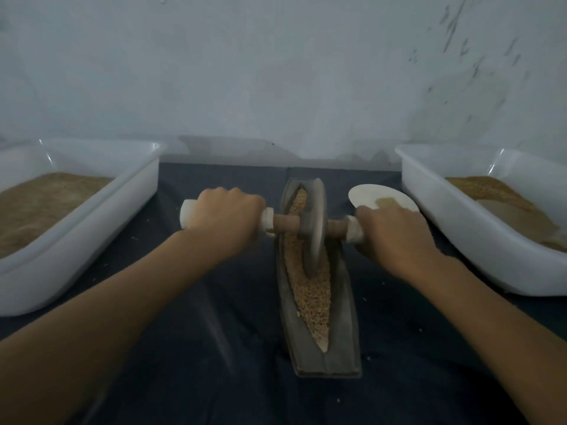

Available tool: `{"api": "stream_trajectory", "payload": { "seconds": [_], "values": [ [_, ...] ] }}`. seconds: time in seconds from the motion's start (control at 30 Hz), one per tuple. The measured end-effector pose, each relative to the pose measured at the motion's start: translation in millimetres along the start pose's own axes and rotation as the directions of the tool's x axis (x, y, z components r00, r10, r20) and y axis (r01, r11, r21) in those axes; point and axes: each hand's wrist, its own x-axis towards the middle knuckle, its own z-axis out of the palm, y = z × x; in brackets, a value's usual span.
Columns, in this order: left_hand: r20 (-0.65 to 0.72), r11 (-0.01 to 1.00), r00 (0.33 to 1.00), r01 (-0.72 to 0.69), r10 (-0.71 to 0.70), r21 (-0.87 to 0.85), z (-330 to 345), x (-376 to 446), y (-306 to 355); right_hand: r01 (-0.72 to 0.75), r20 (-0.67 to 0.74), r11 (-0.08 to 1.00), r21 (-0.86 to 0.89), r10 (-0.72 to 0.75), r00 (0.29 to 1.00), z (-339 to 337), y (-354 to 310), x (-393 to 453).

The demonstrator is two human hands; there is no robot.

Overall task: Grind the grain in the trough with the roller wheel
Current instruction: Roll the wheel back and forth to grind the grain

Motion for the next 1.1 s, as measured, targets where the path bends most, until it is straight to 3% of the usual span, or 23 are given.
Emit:
{"api": "stream_trajectory", "payload": {
  "seconds": [0.07, 0.2, 0.33, 0.43, 0.6, 0.77, 0.87, 0.93, 1.1],
  "values": [
    [-0.028, 1.0, 0.999, -0.023, 0.023, 0.004, -9, -33, 0, 0.068, -0.067, 0.998, 0.009, -0.067, 0.996, -21, -3, -33],
    [-0.264, 0.992, 0.956, -0.125, 0.129, 0.032, -25, -86, -3, 0.135, -0.079, 0.983, 0.123, -0.126, 0.989, -46, 0, -66],
    [-0.113, 1.0, 0.993, -0.018, 0.02, 0.021, -3, -57, -3, 0.095, -0.09, 0.991, 0.096, -0.086, 0.992, -28, -1, -44],
    [-0.08, 0.997, 0.996, 0.029, -0.034, -0.066, 16, -10, -4, -0.012, -0.051, 0.999, -0.039, 0.01, 0.999, 0, 0, -2],
    [-0.062, 0.989, 0.994, 0.083, -0.091, -0.124, 33, 30, -9, -0.026, -0.027, 0.999, -0.031, 0.025, 0.999, 9, 2, 41],
    [-0.049, 0.993, 0.998, 0.041, -0.047, -0.11, 10, -23, -4, 0.015, -0.054, 0.989, -0.144, -0.023, 0.998, -23, -10, -10],
    [-0.231, 0.994, 0.968, -0.109, 0.102, -0.018, -6, -69, -2, 0.073, -0.125, 0.997, 0.028, -0.069, 0.99, -47, -12, -51],
    [-0.319, 0.985, 0.936, -0.171, 0.151, -0.034, -12, -85, -2, 0.074, -0.083, 0.994, 0.079, -0.067, 0.994, -53, -12, -64],
    [-0.176, 0.998, 0.983, -0.054, 0.056, 0.011, 0, -41, 1, 0.018, -0.058, 0.998, 0.058, -0.014, 0.998, -19, -6, -34]
  ]
}}
